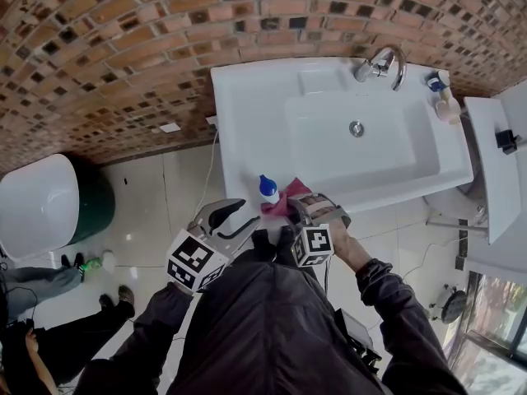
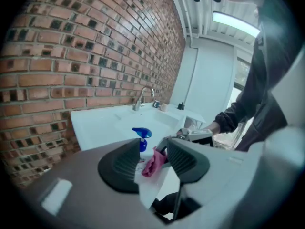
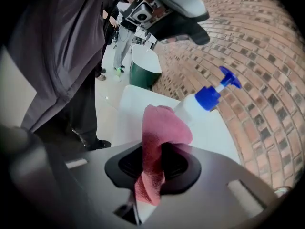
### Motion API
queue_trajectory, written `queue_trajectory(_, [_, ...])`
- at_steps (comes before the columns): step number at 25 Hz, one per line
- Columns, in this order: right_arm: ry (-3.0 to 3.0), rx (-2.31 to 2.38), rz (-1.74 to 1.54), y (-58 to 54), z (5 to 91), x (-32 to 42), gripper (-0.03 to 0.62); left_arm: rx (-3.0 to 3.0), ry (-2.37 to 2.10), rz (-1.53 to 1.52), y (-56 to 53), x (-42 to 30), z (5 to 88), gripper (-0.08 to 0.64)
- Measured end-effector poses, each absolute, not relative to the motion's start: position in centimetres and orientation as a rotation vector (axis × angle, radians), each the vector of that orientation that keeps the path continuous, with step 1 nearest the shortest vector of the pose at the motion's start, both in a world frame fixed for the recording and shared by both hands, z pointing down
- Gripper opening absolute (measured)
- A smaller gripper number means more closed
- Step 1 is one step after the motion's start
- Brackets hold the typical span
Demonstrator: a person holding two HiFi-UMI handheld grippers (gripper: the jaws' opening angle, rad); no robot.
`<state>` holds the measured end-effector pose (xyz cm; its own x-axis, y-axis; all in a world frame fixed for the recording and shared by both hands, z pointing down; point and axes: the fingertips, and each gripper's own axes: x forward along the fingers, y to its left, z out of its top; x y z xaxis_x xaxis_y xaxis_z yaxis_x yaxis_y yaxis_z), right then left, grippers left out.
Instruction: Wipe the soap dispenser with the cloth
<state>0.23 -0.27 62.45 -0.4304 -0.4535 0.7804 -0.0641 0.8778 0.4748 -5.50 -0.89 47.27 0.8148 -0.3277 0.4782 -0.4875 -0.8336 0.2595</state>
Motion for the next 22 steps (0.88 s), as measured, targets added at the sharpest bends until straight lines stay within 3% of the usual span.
queue_trajectory(6, [-1.941, 0.276, -0.482, 0.1, 63.9, 0.0, 0.069, 2.612, -0.609, 0.609, -0.7, -5.6, 47.9, 0.164])
queue_trajectory(11, [-2.059, 0.328, -0.325, 1.0, 58.4, 1.7, 0.069, 2.608, -0.609, 0.603, -1.1, -5.4, 48.3, 0.163])
queue_trajectory(15, [-2.252, 0.403, 0.251, -0.4, 53.3, 3.4, 0.069, 2.608, -0.613, 0.614, -1.9, -5.1, 49.3, 0.164])
queue_trajectory(22, [-2.303, 0.456, 1.369, -6.2, 51.7, 2.9, 0.069, 2.611, -0.617, 0.654, -2.5, -4.3, 50.5, 0.166])
